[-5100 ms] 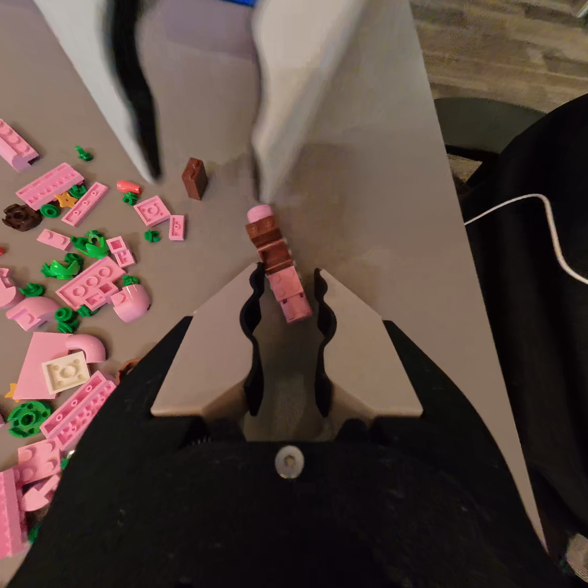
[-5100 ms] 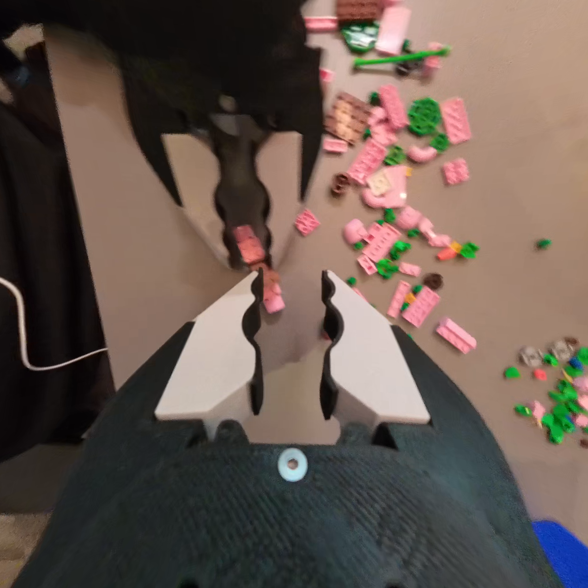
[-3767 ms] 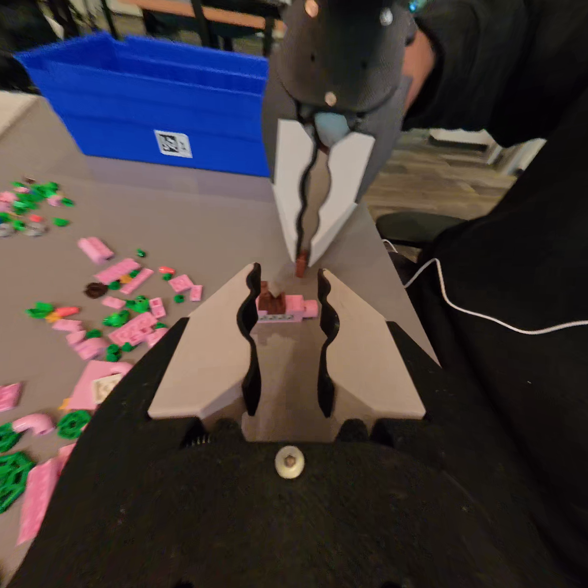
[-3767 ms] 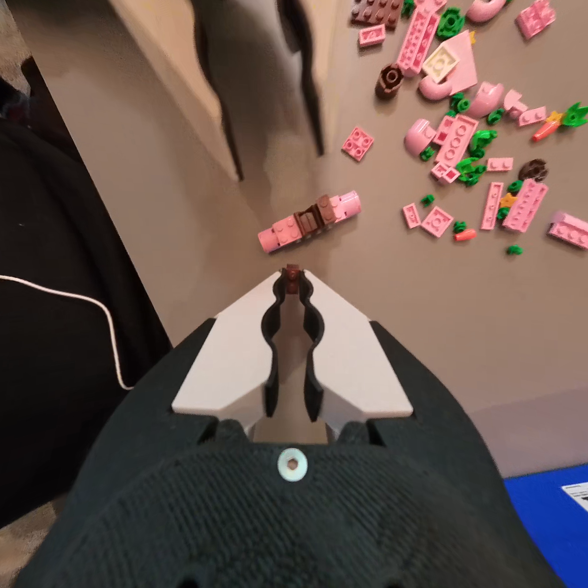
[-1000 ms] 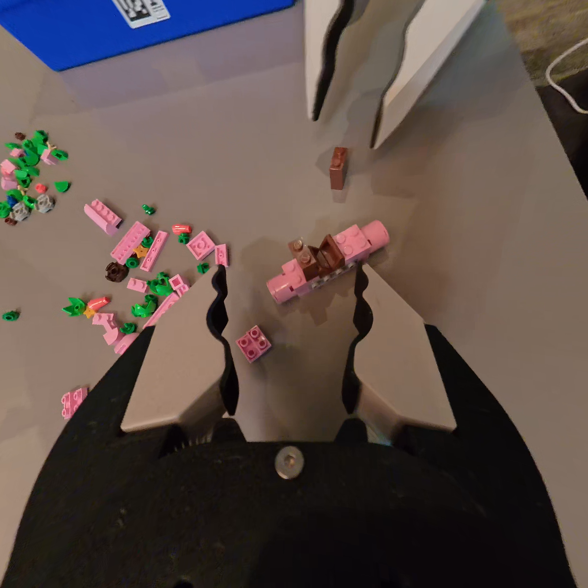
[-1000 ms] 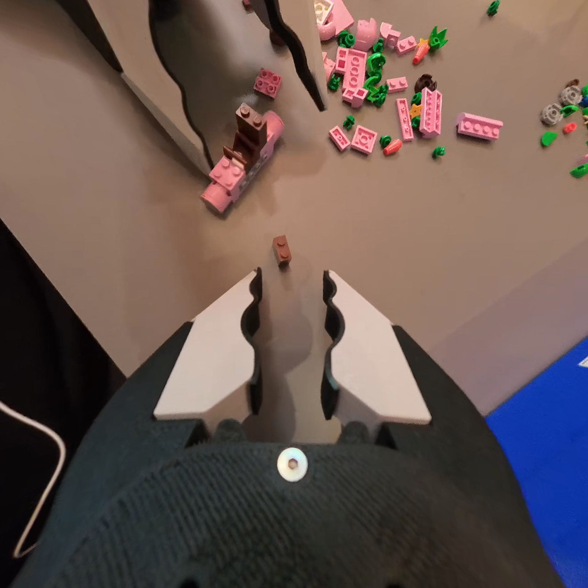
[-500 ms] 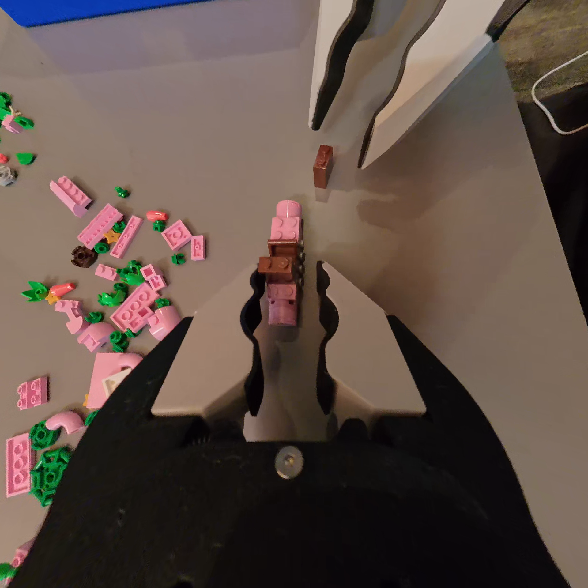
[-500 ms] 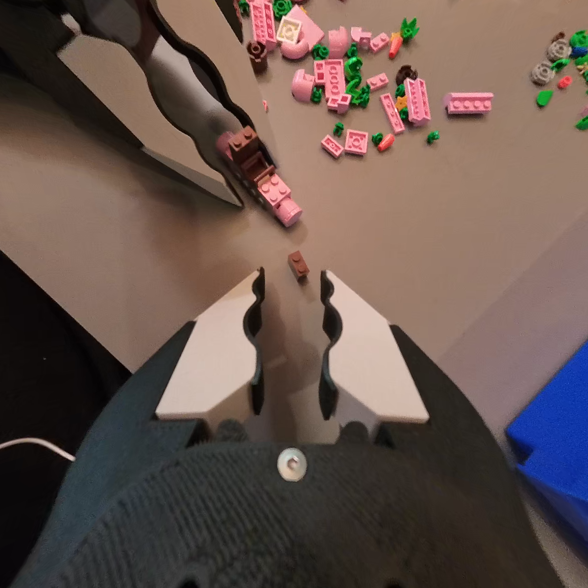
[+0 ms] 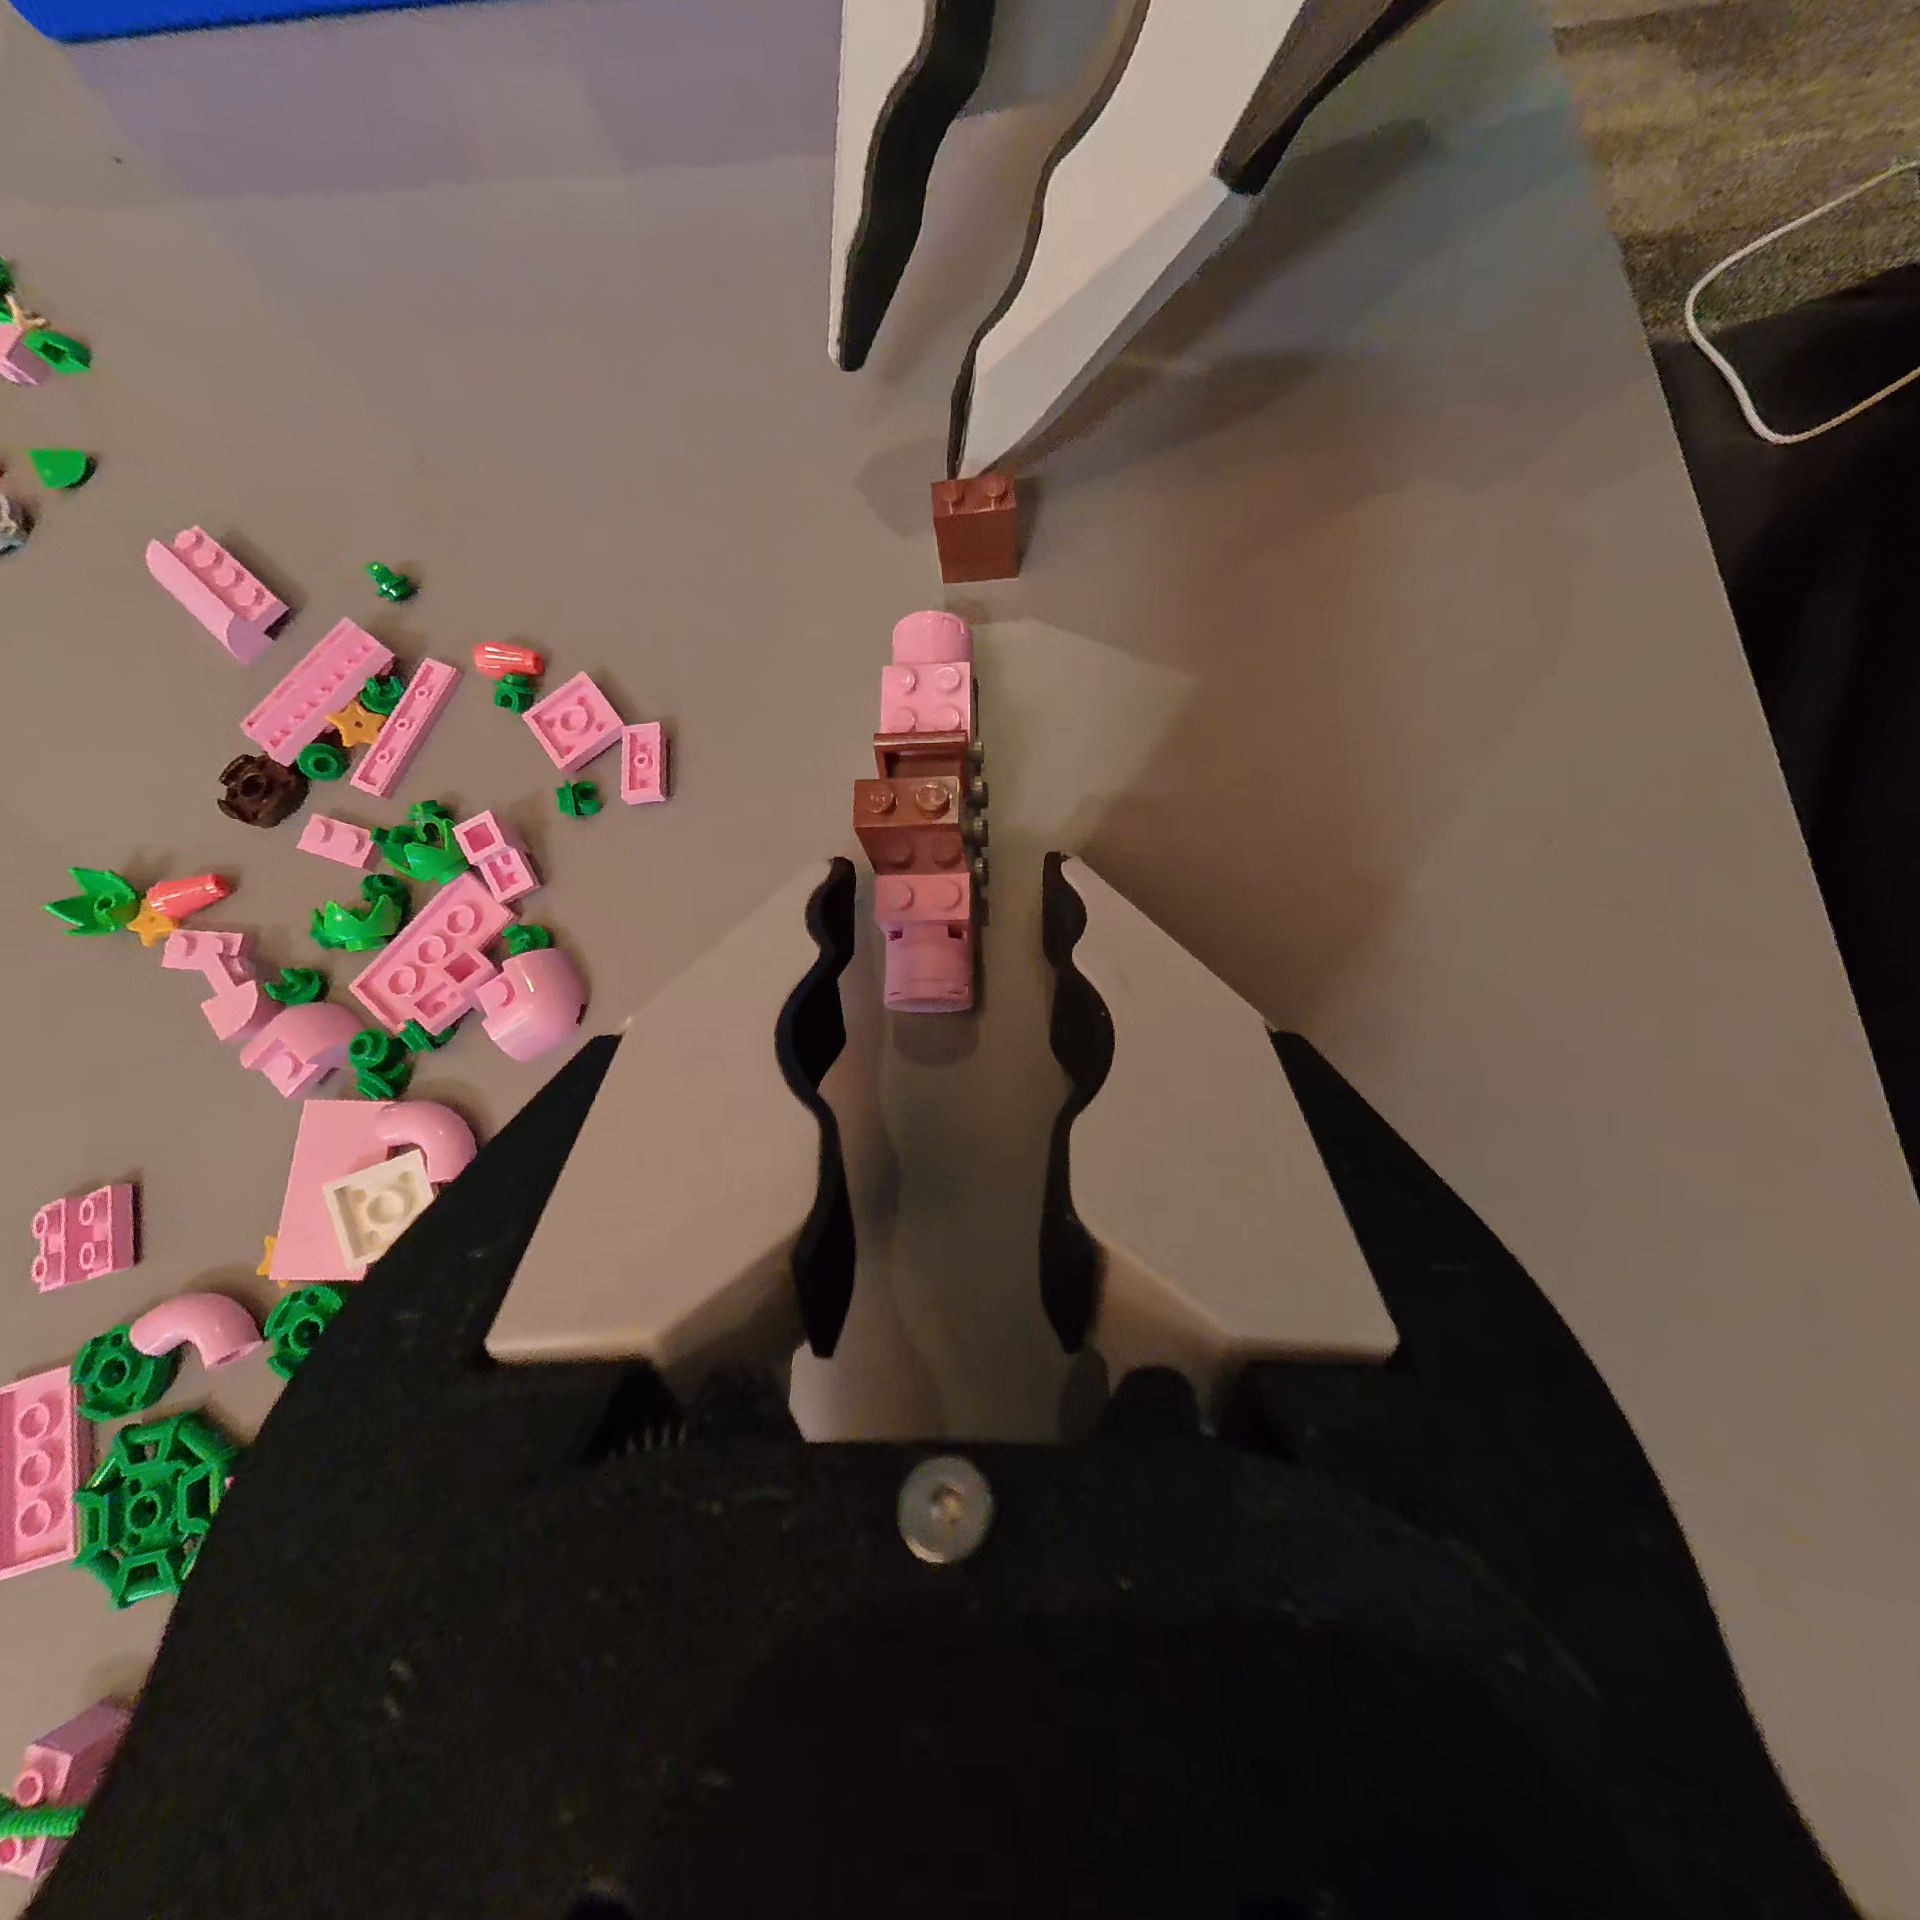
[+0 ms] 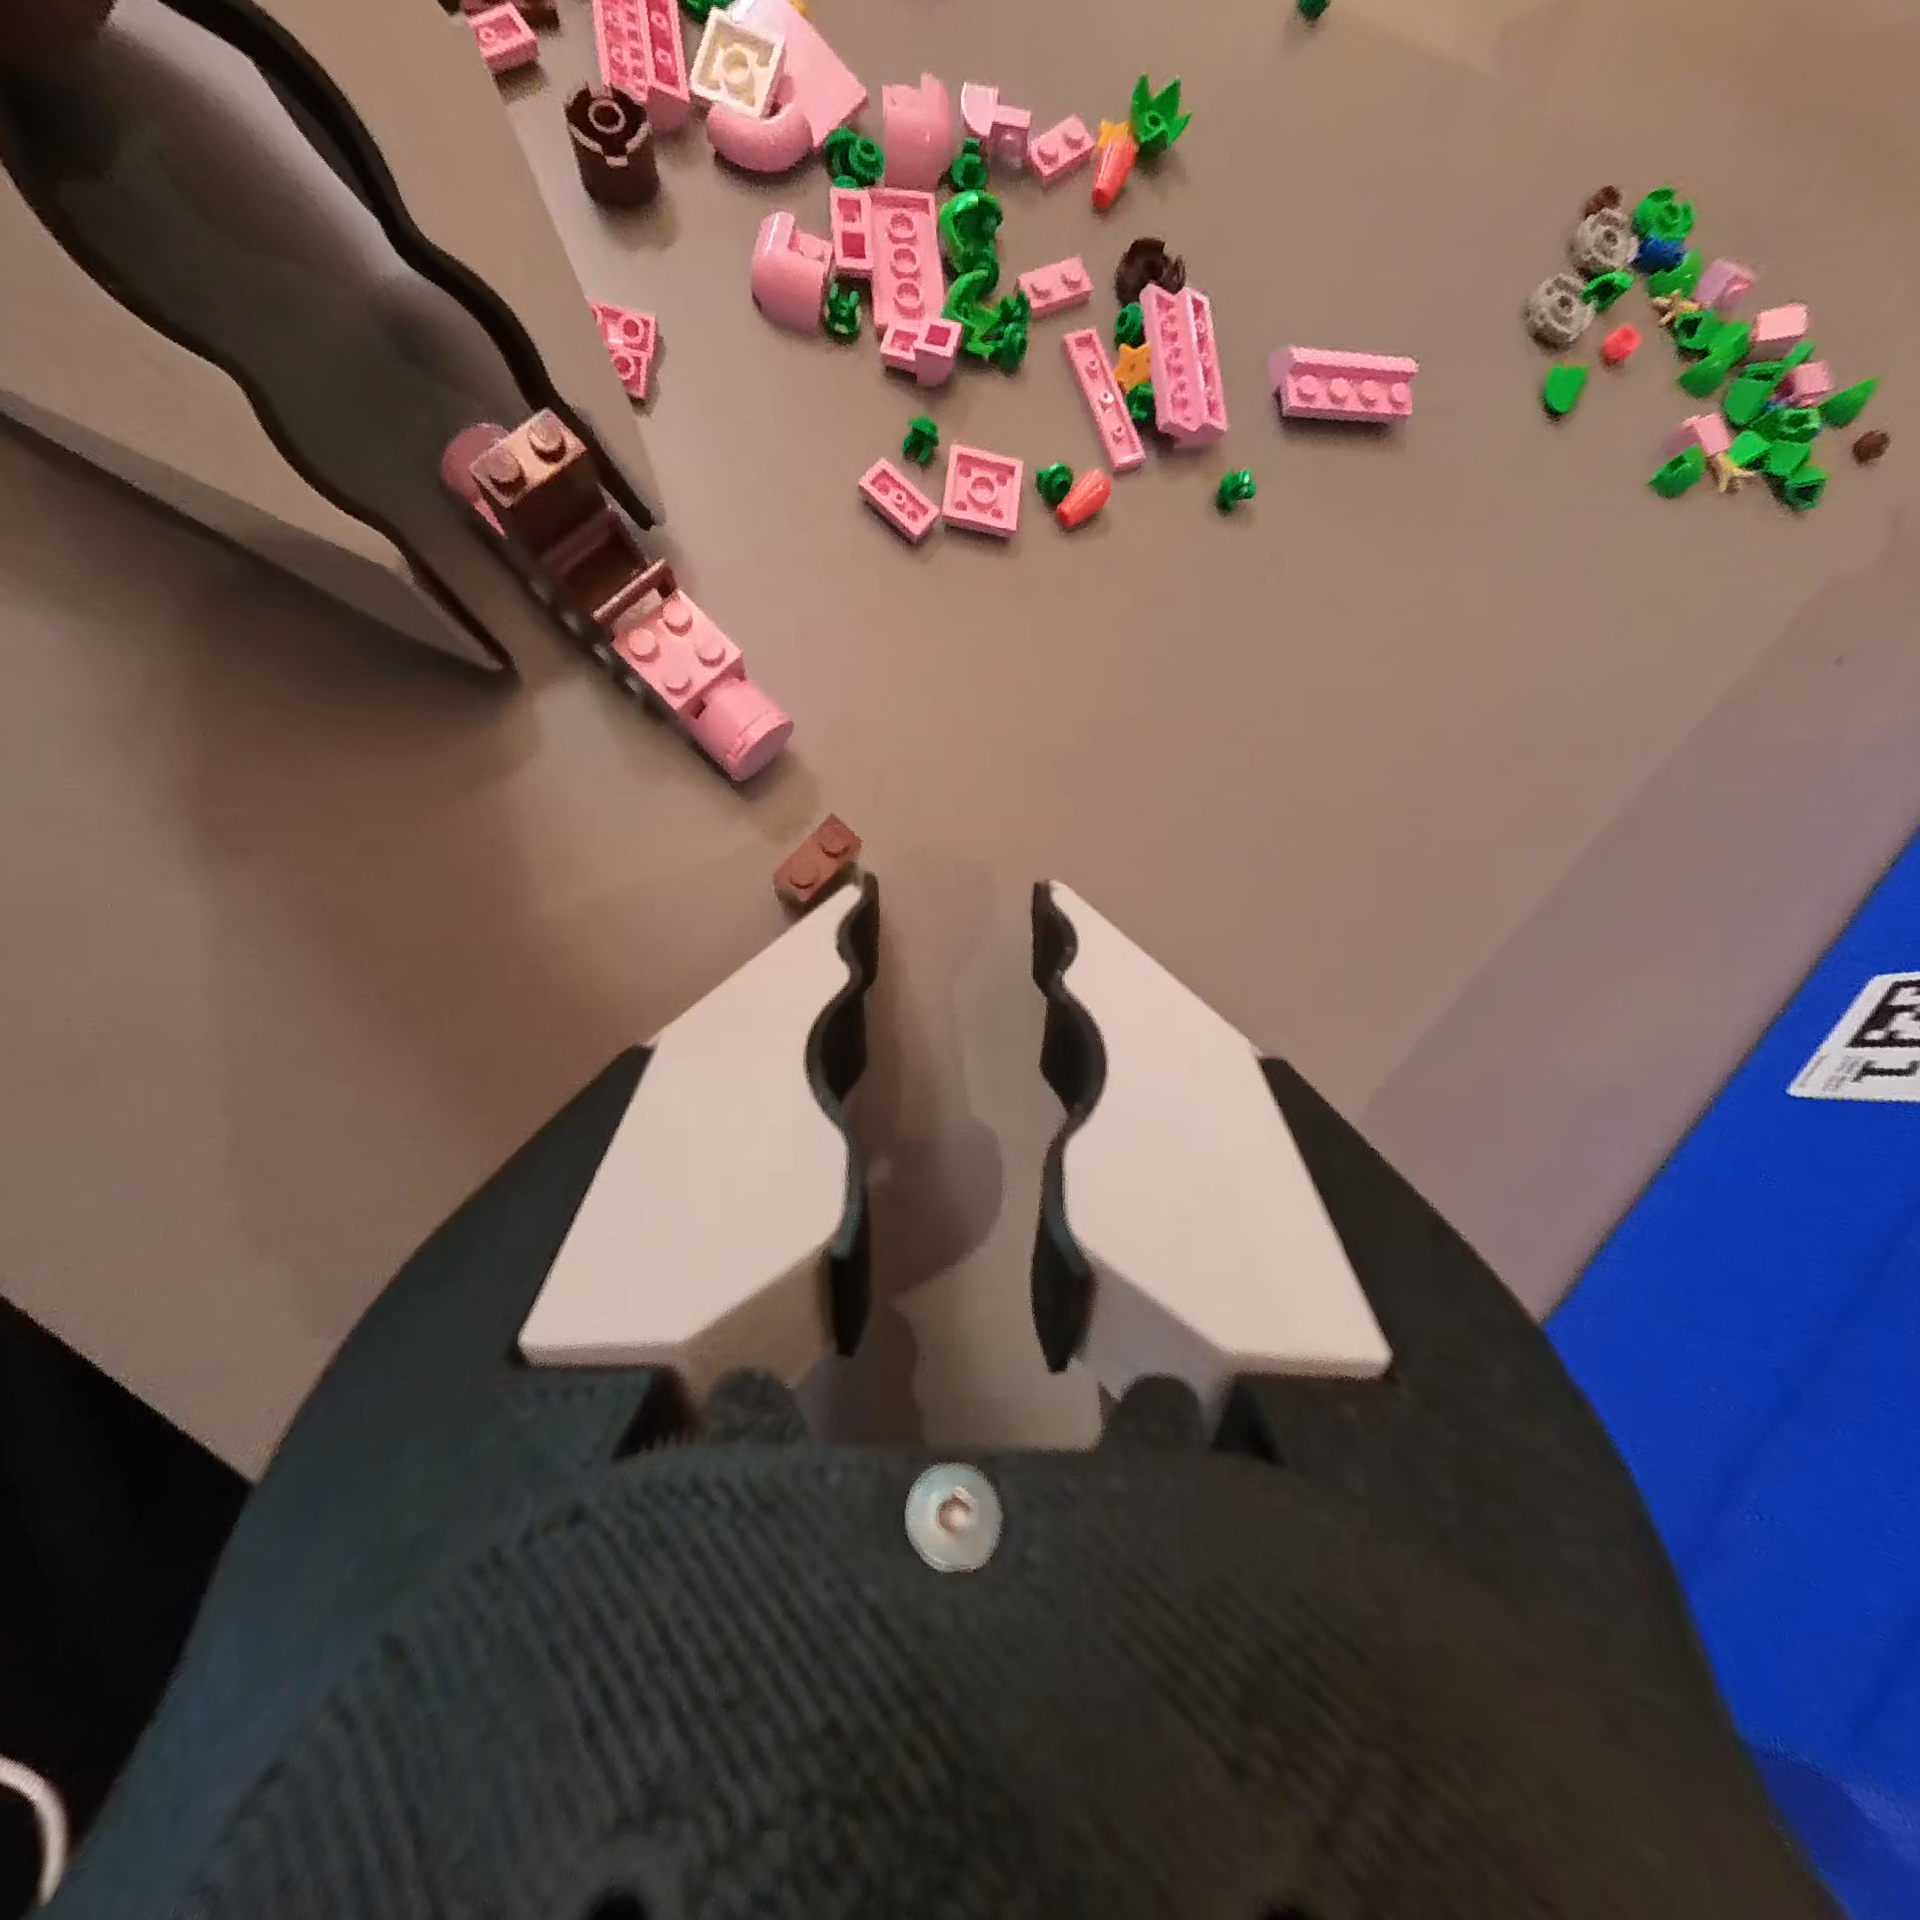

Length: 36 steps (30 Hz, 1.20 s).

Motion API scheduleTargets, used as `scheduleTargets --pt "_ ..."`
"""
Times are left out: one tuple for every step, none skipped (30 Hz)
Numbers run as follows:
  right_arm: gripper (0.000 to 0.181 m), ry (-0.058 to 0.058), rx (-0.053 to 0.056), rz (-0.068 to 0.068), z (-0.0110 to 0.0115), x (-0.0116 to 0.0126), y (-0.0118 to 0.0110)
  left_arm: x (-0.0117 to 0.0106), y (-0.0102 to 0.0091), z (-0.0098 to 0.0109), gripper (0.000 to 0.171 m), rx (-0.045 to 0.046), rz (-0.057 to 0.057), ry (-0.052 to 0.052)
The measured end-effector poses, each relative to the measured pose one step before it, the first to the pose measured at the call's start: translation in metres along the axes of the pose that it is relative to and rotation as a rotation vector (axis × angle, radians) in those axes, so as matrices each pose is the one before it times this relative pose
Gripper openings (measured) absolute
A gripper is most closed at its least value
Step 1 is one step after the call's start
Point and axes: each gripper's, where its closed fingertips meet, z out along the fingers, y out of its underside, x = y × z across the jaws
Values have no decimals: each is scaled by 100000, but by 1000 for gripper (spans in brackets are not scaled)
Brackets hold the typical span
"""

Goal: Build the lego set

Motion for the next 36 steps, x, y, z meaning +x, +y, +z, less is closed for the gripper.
scheduleTargets --pt "29 -502 -520 -743 -147 -44 74 11 27 29 37 -231 183 -6" --pt "30 -2537 300 -647 -275 -306 -60 30 38 38 37 -338 223 21" --pt "34 -4358 1578 -1252 -366 -573 -278 31 42 36 37 -367 285 61" --pt "41 -5588 1947 -2010 -403 -760 -368 34 -1 11 37 -21 266 24" --pt "44 -6804 728 -3082 -348 -952 -259 23 -1 -3 37 37 121 138" --pt "44 -6647 -1327 -4419 -232 -954 -52 37 8 7 37 -5 29 269" --pt "45 -3174 -3074 -5600 -101 -450 135 19 4 -2 37 -13 -28 192" --pt "44 -314 -4031 -6369 -9 20 227 10 -1 4 37 -21 -31 144" --pt "44 1798 -3854 -4661 67 471 144 4 -2 5 37 -19 -73 77" --pt "43 484 -2592 -2183 124 420 -52 0 9 10 37 -31 -107 98" --pt "43 -1495 -641 491 157 231 -315 -4 1 3 37 -24 -99 75" --pt "39 -2382 682 2619 159 140 -465 -7 8 -4 37 -24 -83 49" --pt "35 -3096 635 3070 177 -11 -383 -4 -3 5 37 -10 -58 30" --pt "34 -2746 -180 2532 161 -62 -178 5 2 -1 38 -15 -35 15" --pt "32 -912 -1251 2014 136 128 36 -2 8 10 38 -18 -95 87" --pt "32 -188 -1679 1051 116 126 140 -3 7 0 38 -30 -180 179" --pt "33 351 -1228 559 97 122 101 7 7 0 38 -30 -217 235" --pt "32 349 -623 531 88 76 28 5 1 3 37 11 -176 242" --pt "31 -247 -392 544 89 -25 1 12 3 -1 37 -3 -62 122" --pt "29 -402 -672 635 111 -51 44 4 3 -5 37 11 83 -18" --pt "26 -416 -1028 399 131 -59 136 11 -6 0 37 27 204 -110" --pt "24 -659 -1019 -95 134 -109 151 8 0 -7 37 31 237 -133" --pt "18 -372 -898 -271 117 -74 165 9 -3 -2 37 20 161 -83" --pt "15 -102 -584 -88 71 -11 124 -5 -1 0 37 7 50 -8" --pt "14 -1022 10 -147 -9 -133 -5 4 15 6 37 -56 -133 182" --pt "14 -1347 -245 -272 -35 -184 25 -6 4 8 37 -62 -398 295" --pt "14 -256 263 -691 -88 -25 -113 -18 15 2 37 -78 -568 399" --pt "14 617 1770 -1519 -195 68 -387 -5 17 14 38 -90 -605 488" --pt "14 -11 2749 -2393 -271 -38 -622 -9 6 9 38 -83 -515 438" --pt "14 -558 3244 -3361 -295 -141 -778 -36 8 0 36 -36 -483 86" --pt "14 -112 2812 -3745 -253 -86 -789 -59 9 0 33 -43 -485 -78" --pt "14 -30 1949 -3930 -169 -40 -715 -58 5 2 27 -18 -433 -46" --pt "14 -901 1607 -4814 -53 -168 -631 -1 -13 -6 21 109 -233 228" --pt "14 26 533 -4291 55 46 -430 -2 11 7 21 -37 -138 140" --pt "14 -169 -705 -3548 134 112 -170 2 8 -5 21 -17 -129 155" --pt "14 -1719 -1171 -2677 201 -63 -28 6 -5 5 21 27 -150 193"
